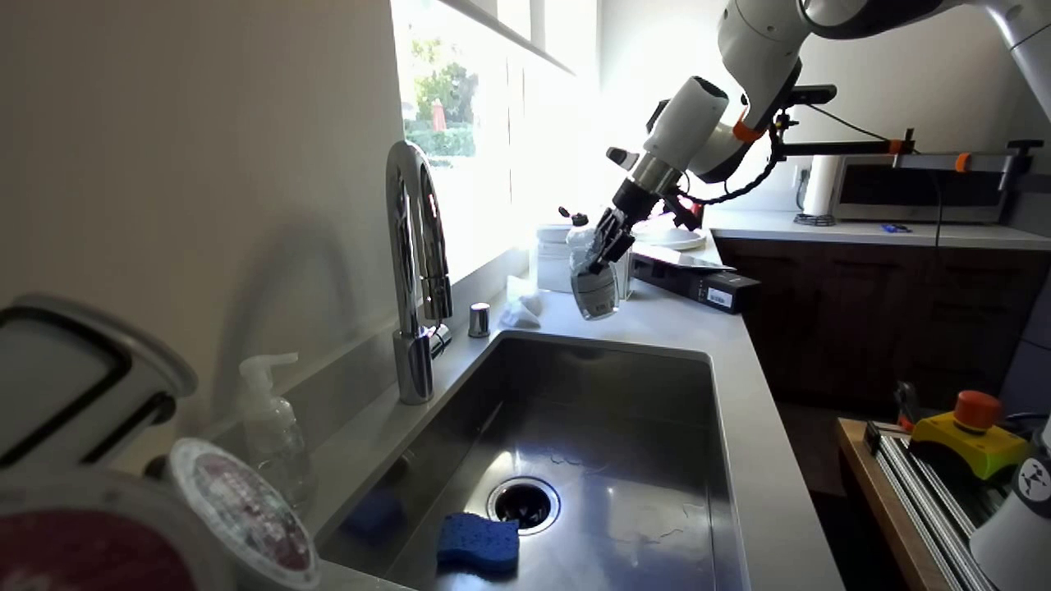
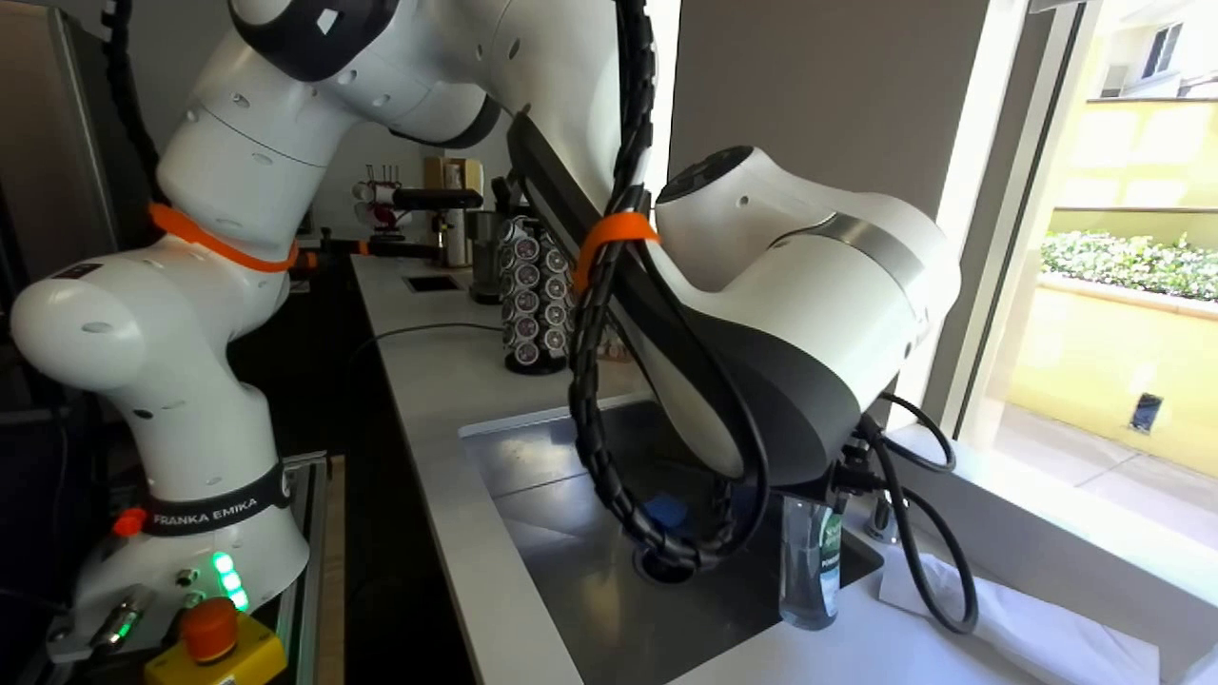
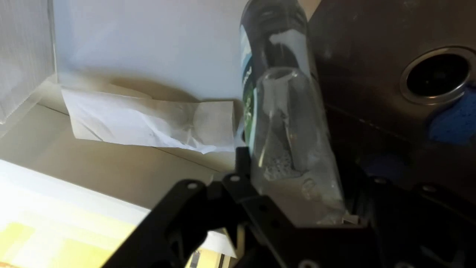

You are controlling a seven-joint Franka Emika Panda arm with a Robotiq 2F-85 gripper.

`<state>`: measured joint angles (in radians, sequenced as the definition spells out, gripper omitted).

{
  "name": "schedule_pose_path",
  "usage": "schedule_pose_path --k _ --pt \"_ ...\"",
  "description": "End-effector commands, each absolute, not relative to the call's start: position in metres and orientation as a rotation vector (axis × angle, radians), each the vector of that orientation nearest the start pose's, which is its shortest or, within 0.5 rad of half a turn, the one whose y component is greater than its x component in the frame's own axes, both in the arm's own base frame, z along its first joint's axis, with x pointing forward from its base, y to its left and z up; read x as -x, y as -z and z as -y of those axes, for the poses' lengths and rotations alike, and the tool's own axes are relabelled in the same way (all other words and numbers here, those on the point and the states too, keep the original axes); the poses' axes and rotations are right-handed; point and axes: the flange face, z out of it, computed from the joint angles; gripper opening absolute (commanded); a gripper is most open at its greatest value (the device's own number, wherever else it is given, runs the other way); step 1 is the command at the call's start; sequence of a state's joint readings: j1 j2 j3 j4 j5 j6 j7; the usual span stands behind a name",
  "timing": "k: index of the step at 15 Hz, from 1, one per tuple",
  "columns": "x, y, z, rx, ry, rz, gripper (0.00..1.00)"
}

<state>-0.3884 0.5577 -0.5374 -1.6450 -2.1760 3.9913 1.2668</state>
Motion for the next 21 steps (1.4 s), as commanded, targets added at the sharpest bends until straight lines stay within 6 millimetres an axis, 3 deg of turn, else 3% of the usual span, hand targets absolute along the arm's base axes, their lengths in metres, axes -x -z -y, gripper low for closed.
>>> schedule_pose_path --k 1,12,21 --pt "-0.455 -0.335 0.350 3.034 0.882 0.590 0.32" --pt "-0.450 -0.316 0.372 2.990 0.994 0.265 0.32" --pt "-0.449 -0.300 0.378 2.939 0.998 0.096 0.32"
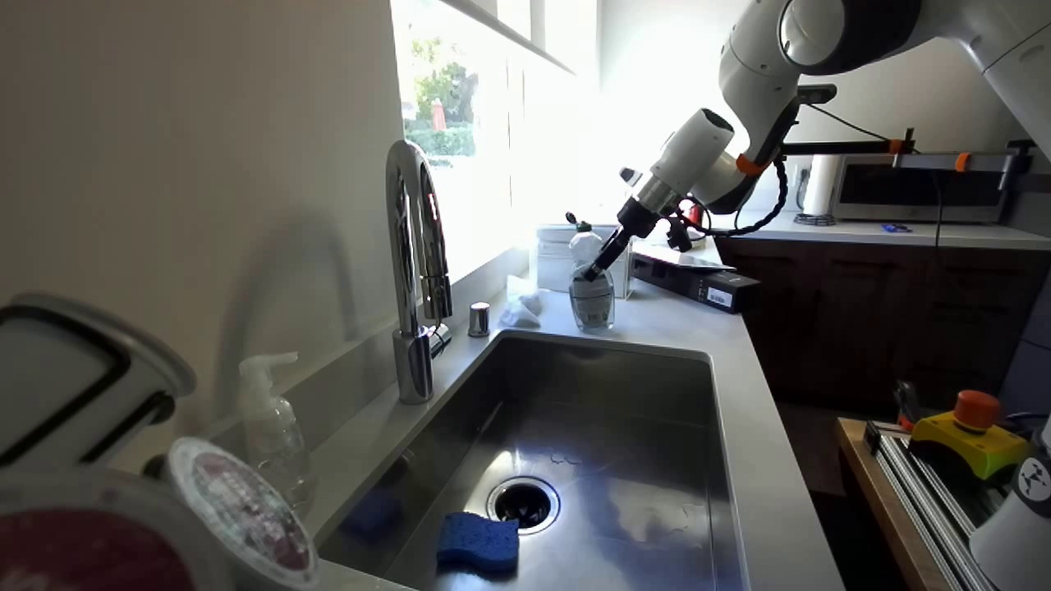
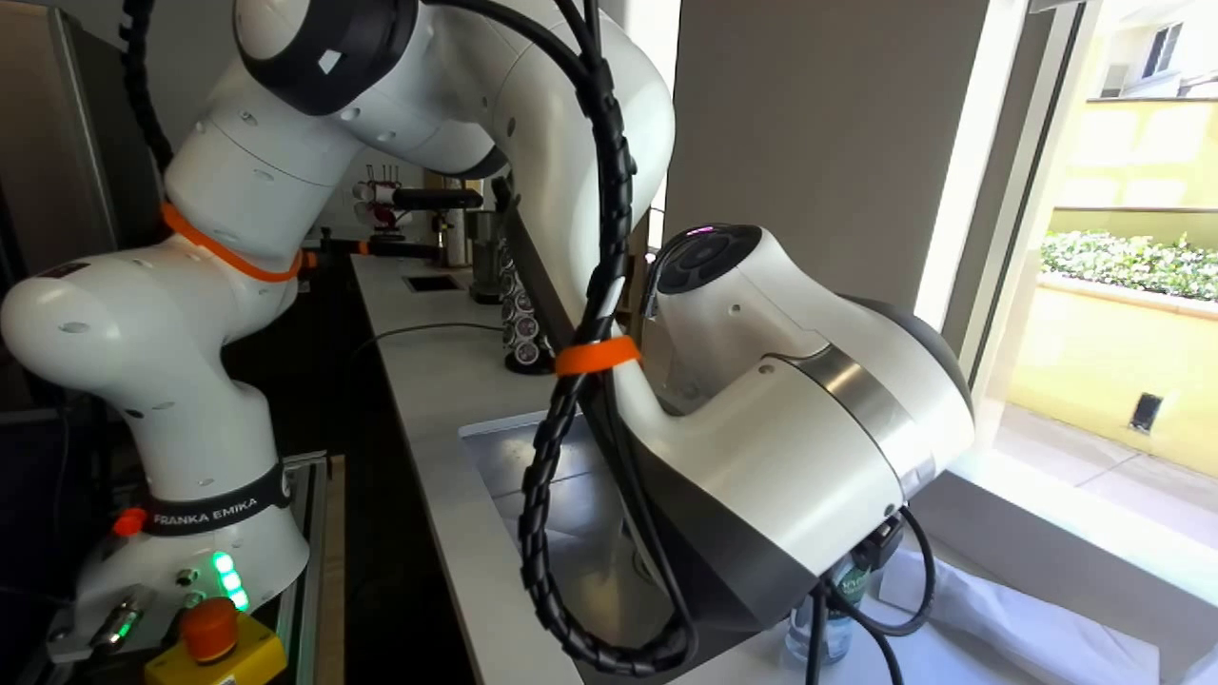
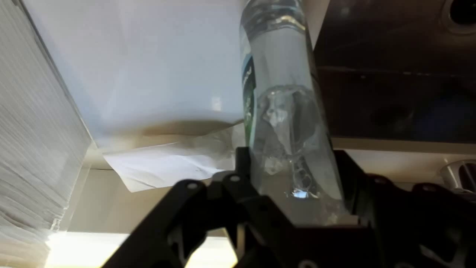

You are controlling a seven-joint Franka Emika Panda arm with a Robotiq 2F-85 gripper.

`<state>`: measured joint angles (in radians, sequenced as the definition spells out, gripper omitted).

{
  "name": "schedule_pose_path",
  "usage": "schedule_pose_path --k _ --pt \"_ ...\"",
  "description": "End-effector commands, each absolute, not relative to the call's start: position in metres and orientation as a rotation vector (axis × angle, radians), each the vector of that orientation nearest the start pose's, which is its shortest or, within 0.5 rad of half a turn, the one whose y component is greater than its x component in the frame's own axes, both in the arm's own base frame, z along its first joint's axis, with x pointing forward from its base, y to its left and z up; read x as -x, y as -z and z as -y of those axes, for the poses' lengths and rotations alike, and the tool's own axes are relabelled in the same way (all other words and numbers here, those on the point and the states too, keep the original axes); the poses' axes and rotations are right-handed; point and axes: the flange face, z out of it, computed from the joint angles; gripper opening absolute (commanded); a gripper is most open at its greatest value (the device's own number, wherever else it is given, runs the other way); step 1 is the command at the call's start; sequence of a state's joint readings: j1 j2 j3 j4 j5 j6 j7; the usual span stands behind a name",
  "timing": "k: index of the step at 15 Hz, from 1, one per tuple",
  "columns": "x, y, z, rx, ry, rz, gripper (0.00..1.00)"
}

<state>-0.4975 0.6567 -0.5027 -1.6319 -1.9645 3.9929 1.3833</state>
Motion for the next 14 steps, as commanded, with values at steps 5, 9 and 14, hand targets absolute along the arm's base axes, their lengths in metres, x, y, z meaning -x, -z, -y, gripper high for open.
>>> schedule_pose_path --k 5,9,14 --pt "-0.4473 -0.2957 0.3812 2.930 1.012 0.054 0.35" --pt "-0.4468 -0.2959 0.3849 2.919 1.041 0.038 0.87" --pt "-0.4463 -0.3039 0.3882 2.926 1.062 0.037 1.00"
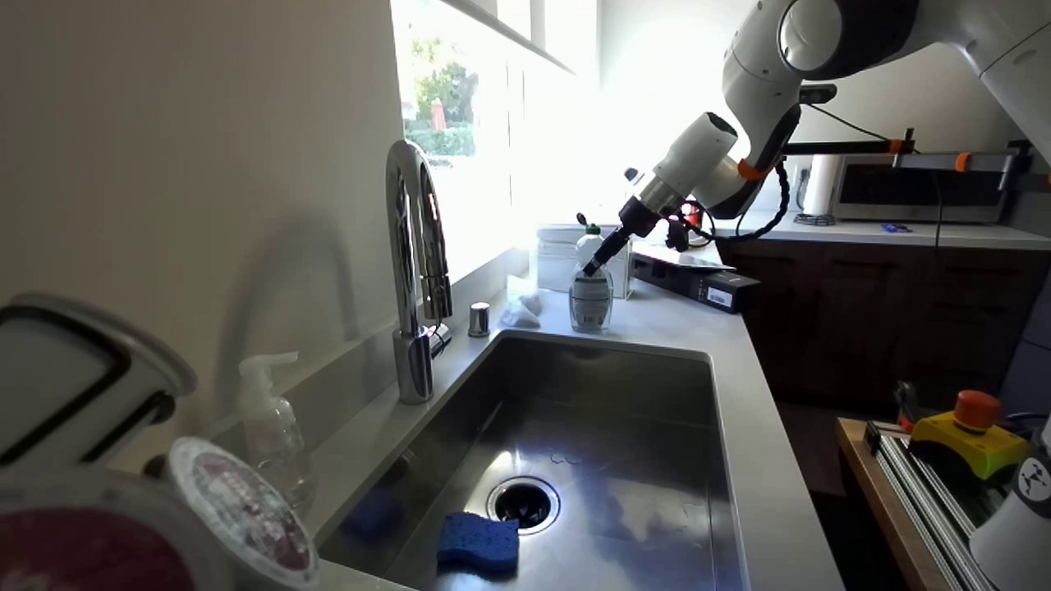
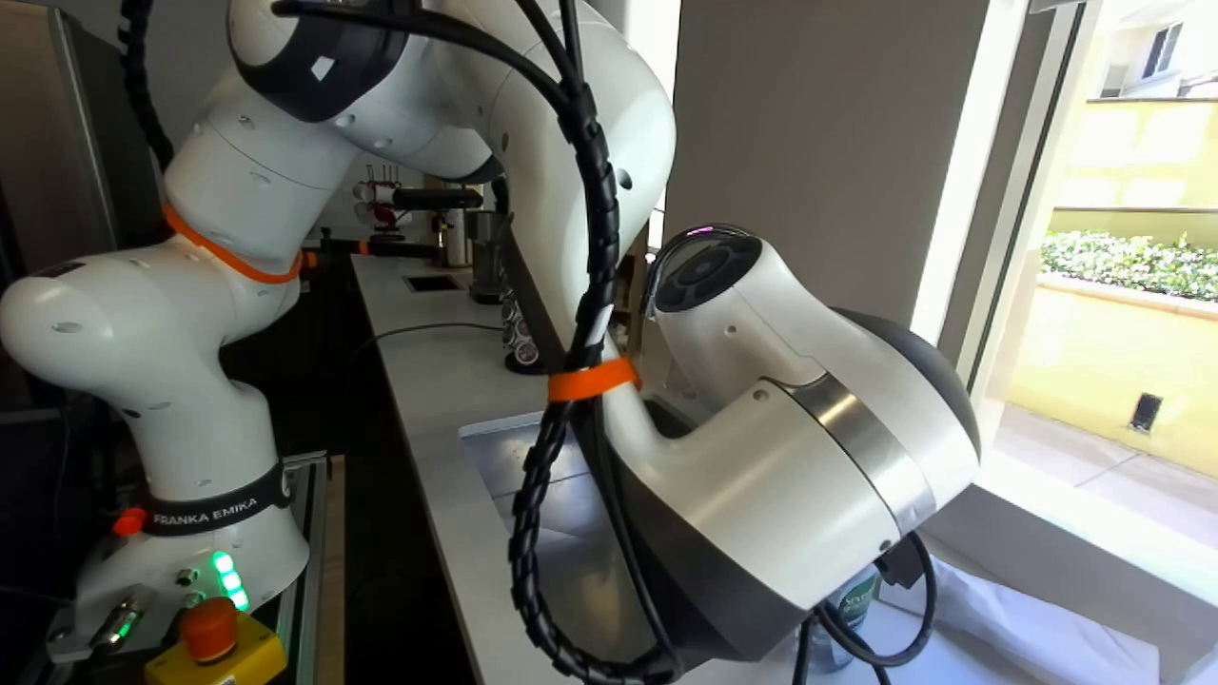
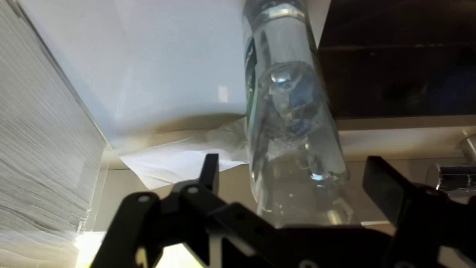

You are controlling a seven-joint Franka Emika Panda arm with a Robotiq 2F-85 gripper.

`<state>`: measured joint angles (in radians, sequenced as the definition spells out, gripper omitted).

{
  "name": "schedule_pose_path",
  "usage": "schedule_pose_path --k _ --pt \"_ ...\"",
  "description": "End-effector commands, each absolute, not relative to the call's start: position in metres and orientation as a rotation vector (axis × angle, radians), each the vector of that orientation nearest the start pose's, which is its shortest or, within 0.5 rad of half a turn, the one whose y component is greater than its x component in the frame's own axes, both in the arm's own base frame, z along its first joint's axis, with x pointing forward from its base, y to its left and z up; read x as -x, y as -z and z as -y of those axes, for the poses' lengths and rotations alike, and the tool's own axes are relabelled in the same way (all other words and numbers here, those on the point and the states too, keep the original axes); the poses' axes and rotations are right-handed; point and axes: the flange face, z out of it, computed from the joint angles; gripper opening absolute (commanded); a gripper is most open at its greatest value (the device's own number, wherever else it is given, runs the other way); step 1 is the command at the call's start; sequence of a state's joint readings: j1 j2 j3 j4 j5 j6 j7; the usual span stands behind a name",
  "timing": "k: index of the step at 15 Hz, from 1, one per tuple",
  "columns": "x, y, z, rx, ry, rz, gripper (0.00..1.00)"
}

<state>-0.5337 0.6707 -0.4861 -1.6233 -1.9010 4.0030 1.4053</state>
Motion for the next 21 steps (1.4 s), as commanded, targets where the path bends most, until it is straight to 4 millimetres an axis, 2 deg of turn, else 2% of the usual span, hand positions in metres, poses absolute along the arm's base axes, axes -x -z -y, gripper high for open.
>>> schedule_pose_path --k 1,5,13,21 --pt "-0.446 -0.307 0.390 2.937 1.051 0.043 1.00" --pt "-0.444 -0.318 0.388 3.001 0.988 0.145 1.00" --pt "-0.425 -0.359 0.387 3.123 0.898 0.349 1.00" --pt "-0.395 -0.424 0.380 3.173 0.928 0.577 1.00"
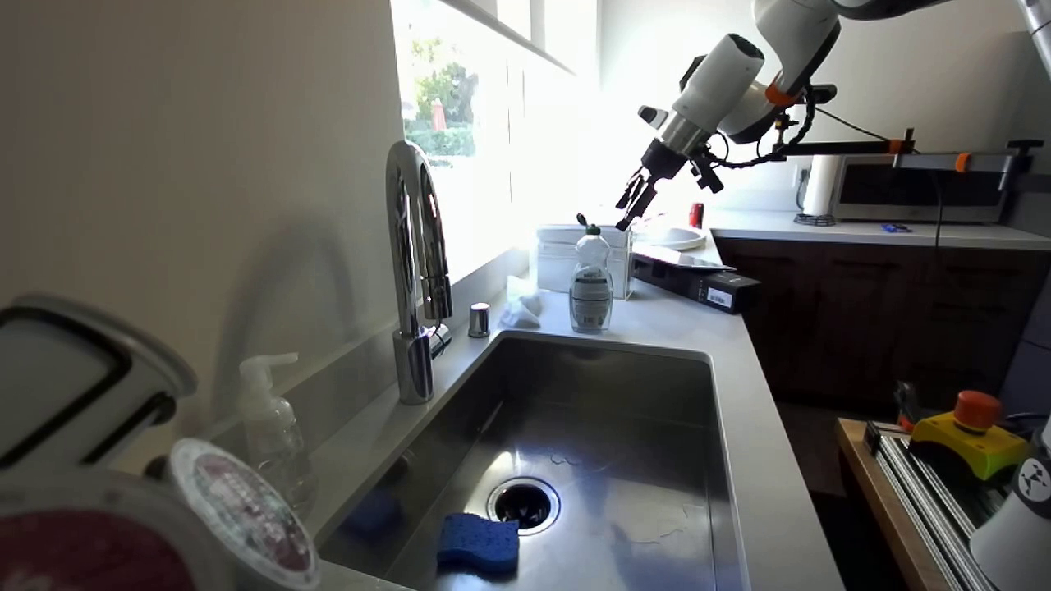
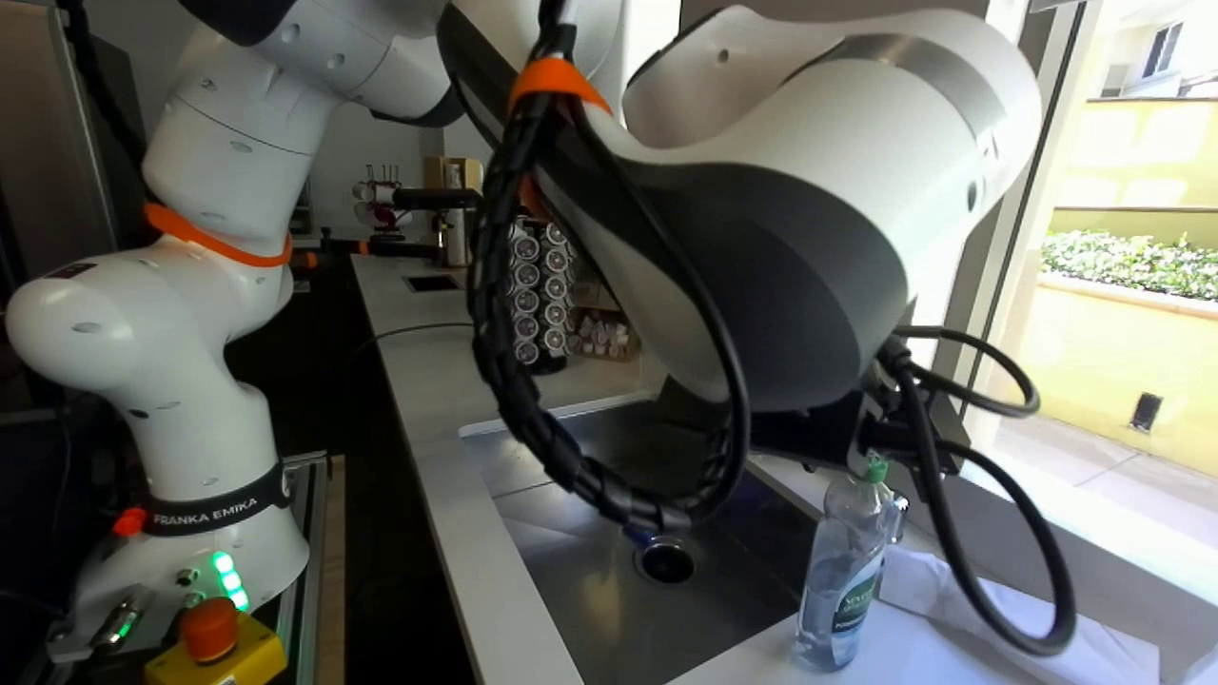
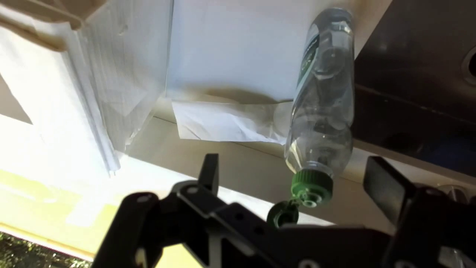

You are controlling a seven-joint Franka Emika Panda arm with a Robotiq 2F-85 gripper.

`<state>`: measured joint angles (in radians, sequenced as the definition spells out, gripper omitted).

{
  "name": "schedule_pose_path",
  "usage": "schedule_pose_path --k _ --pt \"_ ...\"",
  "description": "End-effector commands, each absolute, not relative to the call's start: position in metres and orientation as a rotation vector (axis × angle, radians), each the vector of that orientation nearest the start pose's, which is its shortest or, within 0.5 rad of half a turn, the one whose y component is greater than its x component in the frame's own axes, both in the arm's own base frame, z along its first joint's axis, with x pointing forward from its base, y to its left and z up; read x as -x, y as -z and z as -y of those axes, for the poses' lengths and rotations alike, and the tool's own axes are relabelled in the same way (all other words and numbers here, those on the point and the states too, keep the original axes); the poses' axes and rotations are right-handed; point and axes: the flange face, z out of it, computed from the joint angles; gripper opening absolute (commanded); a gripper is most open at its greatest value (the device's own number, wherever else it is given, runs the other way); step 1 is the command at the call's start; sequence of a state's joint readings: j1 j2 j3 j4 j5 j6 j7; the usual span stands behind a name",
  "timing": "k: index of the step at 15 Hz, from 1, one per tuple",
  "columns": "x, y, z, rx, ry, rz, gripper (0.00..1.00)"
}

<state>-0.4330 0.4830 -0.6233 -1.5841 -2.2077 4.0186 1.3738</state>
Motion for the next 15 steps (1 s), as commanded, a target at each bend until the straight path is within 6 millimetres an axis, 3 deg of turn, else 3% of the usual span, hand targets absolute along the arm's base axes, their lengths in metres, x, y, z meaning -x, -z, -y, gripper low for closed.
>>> schedule_pose_path --k 1,4,8,11,15 --pt "-0.392 -0.432 0.376 3.156 0.942 0.623 1.00" --pt "-0.382 -0.456 0.363 3.112 0.959 0.748 1.00" --pt "-0.379 -0.475 0.323 3.030 0.941 0.925 1.00" --pt "-0.390 -0.482 0.275 2.981 0.958 0.989 1.00" --pt "-0.404 -0.481 0.193 2.869 0.940 1.135 1.00"
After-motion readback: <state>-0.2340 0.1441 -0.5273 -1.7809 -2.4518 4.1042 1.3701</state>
